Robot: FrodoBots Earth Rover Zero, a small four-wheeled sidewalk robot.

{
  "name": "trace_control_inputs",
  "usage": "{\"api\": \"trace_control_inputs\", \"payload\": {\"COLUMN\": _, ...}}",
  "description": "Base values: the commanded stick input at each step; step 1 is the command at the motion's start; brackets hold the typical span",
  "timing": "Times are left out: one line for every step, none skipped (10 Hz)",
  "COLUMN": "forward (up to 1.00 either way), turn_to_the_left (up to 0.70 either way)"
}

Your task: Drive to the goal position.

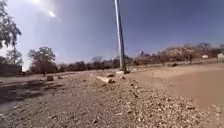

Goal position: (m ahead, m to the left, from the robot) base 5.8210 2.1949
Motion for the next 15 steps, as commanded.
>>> {"api": "trace_control_inputs", "payload": {"forward": 0.50, "turn_to_the_left": 0.26}}
{"api": "trace_control_inputs", "payload": {"forward": 0.50, "turn_to_the_left": 0.44}}
{"api": "trace_control_inputs", "payload": {"forward": 0.50, "turn_to_the_left": 0.50}}
{"api": "trace_control_inputs", "payload": {"forward": 0.50, "turn_to_the_left": 0.50}}
{"api": "trace_control_inputs", "payload": {"forward": 0.50, "turn_to_the_left": 0.37}}
{"api": "trace_control_inputs", "payload": {"forward": 0.50, "turn_to_the_left": 0.13}}
{"api": "trace_control_inputs", "payload": {"forward": 0.50, "turn_to_the_left": 0.00}}
{"api": "trace_control_inputs", "payload": {"forward": 0.50, "turn_to_the_left": 0.00}}
{"api": "trace_control_inputs", "payload": {"forward": 0.50, "turn_to_the_left": 0.00}}
{"api": "trace_control_inputs", "payload": {"forward": 0.50, "turn_to_the_left": 0.00}}
{"api": "trace_control_inputs", "payload": {"forward": 0.50, "turn_to_the_left": 0.00}}
{"api": "trace_control_inputs", "payload": {"forward": 0.50, "turn_to_the_left": 0.00}}
{"api": "trace_control_inputs", "payload": {"forward": 0.50, "turn_to_the_left": 0.00}}
{"api": "trace_control_inputs", "payload": {"forward": 0.50, "turn_to_the_left": 0.00}}
{"api": "trace_control_inputs", "payload": {"forward": 0.50, "turn_to_the_left": 0.00}}
